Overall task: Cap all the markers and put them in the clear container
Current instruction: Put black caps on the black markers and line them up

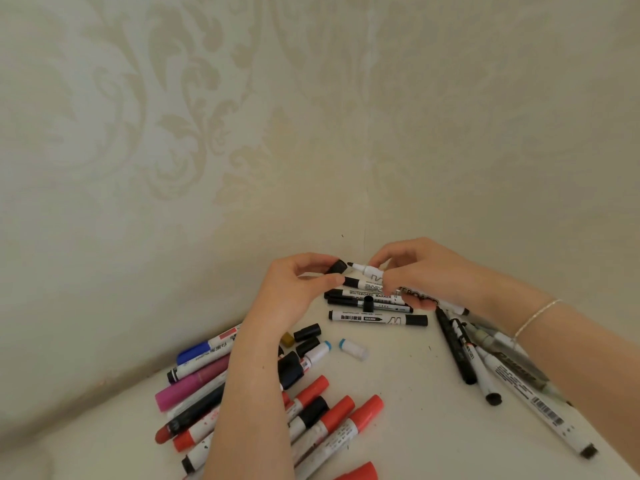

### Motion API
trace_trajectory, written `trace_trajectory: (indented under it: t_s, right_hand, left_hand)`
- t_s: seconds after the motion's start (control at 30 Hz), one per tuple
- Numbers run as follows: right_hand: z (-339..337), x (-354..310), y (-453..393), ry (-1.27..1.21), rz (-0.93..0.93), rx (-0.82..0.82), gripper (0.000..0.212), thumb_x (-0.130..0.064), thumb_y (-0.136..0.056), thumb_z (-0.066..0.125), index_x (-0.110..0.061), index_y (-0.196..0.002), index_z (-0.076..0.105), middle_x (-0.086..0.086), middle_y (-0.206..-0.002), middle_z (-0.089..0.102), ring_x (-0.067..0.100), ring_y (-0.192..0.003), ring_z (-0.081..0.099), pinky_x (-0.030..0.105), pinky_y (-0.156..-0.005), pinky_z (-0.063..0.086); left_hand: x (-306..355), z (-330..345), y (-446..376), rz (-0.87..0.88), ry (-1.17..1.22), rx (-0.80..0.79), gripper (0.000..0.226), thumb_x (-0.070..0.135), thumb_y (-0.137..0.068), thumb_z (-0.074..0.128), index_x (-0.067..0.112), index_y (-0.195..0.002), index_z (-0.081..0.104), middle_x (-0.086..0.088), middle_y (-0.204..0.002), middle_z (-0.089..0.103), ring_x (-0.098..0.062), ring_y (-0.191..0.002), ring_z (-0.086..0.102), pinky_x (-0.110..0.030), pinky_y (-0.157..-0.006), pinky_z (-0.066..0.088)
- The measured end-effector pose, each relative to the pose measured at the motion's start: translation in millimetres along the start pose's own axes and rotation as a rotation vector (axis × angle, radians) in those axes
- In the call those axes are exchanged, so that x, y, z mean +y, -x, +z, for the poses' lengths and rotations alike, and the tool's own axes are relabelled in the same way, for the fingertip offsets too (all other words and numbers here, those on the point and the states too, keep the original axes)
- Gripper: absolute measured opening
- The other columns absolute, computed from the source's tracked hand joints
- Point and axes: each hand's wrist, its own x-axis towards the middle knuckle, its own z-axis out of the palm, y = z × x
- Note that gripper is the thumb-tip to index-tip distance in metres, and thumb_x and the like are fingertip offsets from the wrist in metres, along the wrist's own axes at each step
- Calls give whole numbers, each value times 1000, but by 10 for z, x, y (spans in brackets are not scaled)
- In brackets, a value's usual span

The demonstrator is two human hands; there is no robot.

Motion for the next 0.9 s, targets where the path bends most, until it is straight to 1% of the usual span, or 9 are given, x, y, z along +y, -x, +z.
trace_trajectory:
  t_s: [0.07, 0.2, 0.3, 0.4, 0.47, 0.53, 0.6, 0.67, 0.9]
  right_hand:
    - [6, -12, -5, 18, 3, -9, 24, 3, -78, 57, -11, -93, 70, -6, -49, 54, 16, -41, 41, 20, -37, 30]
    - [5, -15, -20, 59, 11, -27, 25, 2, -78, 58, -13, -93, 72, -2, -53, 56, 15, -40, 43, 19, -36, 32]
    - [-3, -24, -23, 114, 8, -43, 25, 2, -78, 59, -13, -93, 71, -2, -54, 57, 12, -37, 45, 18, -35, 33]
    - [-9, -29, -19, 141, -4, -43, 24, 2, -79, 58, -12, -94, 71, -7, -48, 55, 10, -35, 45, 19, -36, 34]
    - [-8, -21, -22, 107, -19, -20, 24, 2, -79, 59, -12, -93, 71, -6, -51, 57, 12, -37, 46, 20, -36, 35]
    - [6, -15, -18, 74, -29, -11, 24, 3, -79, 59, -12, -93, 71, -6, -50, 57, 12, -36, 45, 21, -36, 35]
    - [27, -14, -12, 47, -47, -17, 24, 5, -80, 59, -10, -94, 70, -8, -49, 56, 11, -35, 45, 22, -38, 36]
    - [46, -18, -6, 33, -66, -22, 24, 4, -80, 60, -12, -94, 71, -7, -52, 57, 12, -38, 46, 23, -40, 37]
    - [97, 12, -69, 83, -59, -3, 25, 1, -80, 60, -15, -95, 71, -8, -56, 59, 15, -41, 48, 28, -44, 41]
  left_hand:
    - [-2, -12, 7, 7, 0, -8, 21, 10, -78, 78, 30, -85, 74, 18, -84, 74, 1, -83, 69, -12, -80, 48]
    - [8, -5, 15, 10, 3, -28, 25, 5, -78, 76, 28, -87, 74, 15, -86, 75, 1, -84, 69, -6, -76, 47]
    - [13, -9, 12, 3, -17, -51, 27, 3, -78, 76, 30, -85, 74, 12, -85, 75, 1, -85, 69, -10, -81, 47]
    - [-18, -20, -5, -9, -43, -42, 23, 10, -79, 77, 31, -85, 73, 11, -92, 74, -2, -91, 66, -15, -86, 46]
    - [-51, -15, -24, -37, -28, 20, 13, 18, -83, 73, 27, -93, 74, 8, -93, 71, -4, -88, 63, -19, -82, 46]
    - [-73, -5, -40, -128, 174, 79, 14, 20, -91, 65, 16, -103, 71, 4, -88, 70, -7, -82, 64, -21, -76, 48]
    - [-49, 7, -39, -250, 471, 78, 13, 17, -94, 60, 7, -98, 68, -2, -85, 71, -14, -83, 68, -25, -76, 52]
    - [-19, 10, -27, -302, 624, 47, 12, 13, -95, 58, 4, -96, 65, -7, -84, 73, -17, -83, 72, -28, -78, 55]
    - [16, 30, -29, -307, 673, -33, 12, 10, -95, 57, 2, -99, 64, -11, -87, 73, -21, -84, 74, -29, -75, 60]
